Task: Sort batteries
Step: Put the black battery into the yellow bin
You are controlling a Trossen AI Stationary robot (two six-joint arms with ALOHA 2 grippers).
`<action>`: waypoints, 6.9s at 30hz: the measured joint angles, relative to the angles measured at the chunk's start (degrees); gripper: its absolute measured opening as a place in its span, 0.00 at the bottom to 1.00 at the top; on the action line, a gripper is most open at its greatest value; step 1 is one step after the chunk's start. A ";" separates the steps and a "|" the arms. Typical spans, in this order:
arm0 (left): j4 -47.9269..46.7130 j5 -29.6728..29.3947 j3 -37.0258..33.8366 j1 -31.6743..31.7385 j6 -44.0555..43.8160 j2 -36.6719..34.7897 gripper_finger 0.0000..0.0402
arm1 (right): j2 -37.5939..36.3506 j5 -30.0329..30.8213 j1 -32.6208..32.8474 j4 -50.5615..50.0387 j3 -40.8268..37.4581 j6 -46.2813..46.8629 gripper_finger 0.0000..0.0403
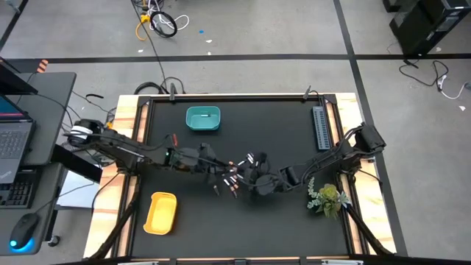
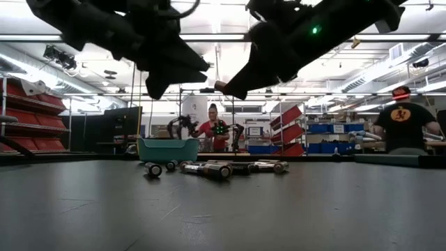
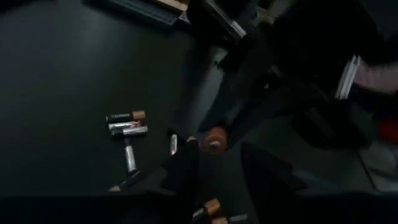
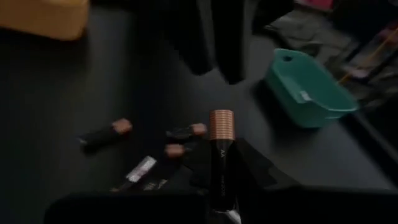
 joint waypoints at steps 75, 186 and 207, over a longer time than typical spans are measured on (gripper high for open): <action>10.31 2.49 -0.13 2.18 1.90 7.45 0.16 | 2.07 -0.97 -0.36 7.28 -0.01 -14.76 0.13; -36.44 12.59 13.62 -4.60 35.72 13.05 0.40 | -1.87 2.50 5.70 -11.81 -1.39 10.36 0.23; -36.01 15.32 13.86 -2.34 44.01 19.25 0.12 | -1.89 2.78 6.46 -11.04 -1.37 12.50 0.23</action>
